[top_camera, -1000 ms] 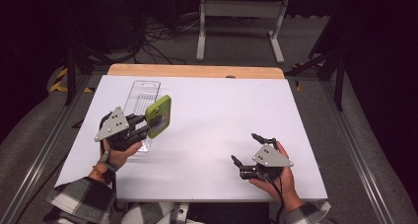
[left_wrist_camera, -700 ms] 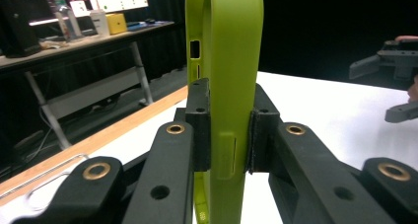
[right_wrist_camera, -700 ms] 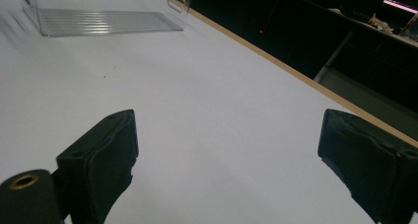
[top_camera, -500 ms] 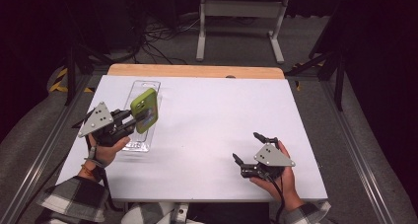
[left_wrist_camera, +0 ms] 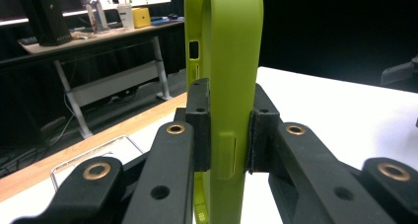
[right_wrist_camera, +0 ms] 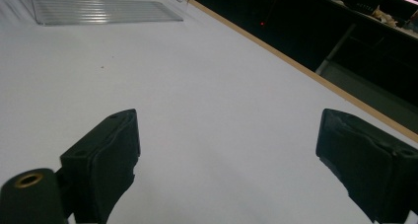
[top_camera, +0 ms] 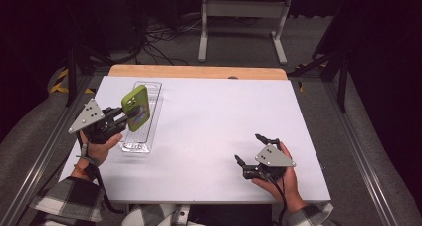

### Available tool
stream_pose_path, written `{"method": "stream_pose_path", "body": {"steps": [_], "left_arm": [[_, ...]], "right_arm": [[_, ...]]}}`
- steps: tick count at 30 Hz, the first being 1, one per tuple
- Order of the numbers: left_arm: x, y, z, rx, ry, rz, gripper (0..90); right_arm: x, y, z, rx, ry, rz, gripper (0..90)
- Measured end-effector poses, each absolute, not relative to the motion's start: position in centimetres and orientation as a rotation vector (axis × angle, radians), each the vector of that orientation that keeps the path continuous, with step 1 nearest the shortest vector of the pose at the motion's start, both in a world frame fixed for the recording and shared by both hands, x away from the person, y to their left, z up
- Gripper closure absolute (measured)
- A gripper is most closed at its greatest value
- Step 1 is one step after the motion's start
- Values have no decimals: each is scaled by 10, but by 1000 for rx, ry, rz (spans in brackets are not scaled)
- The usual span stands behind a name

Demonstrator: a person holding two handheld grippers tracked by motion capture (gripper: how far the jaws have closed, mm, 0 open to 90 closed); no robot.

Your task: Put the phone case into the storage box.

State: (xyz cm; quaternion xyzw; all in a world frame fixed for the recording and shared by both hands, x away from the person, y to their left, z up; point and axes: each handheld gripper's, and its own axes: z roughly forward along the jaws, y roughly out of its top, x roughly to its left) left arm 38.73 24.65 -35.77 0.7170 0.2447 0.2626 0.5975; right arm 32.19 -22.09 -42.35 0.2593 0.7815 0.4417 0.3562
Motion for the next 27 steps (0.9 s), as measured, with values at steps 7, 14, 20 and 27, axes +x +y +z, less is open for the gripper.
{"method": "stream_pose_path", "body": {"steps": [7, 14, 20, 27], "left_arm": [[393, 252, -360, 1659, 583, 601, 772], [393, 251, -360, 1669, 569, 590, 771], [398, 249, -359, 1672, 563, 590, 772], [412, 249, -359, 1685, 562, 576, 772]], "right_arm": [[322, -219, -425, 660, 2032, 1142, 104], [322, -217, -425, 655, 2052, 1139, 107], [322, -218, -425, 650, 2059, 1137, 107], [323, -220, -425, 661, 2038, 1150, 116]]}}
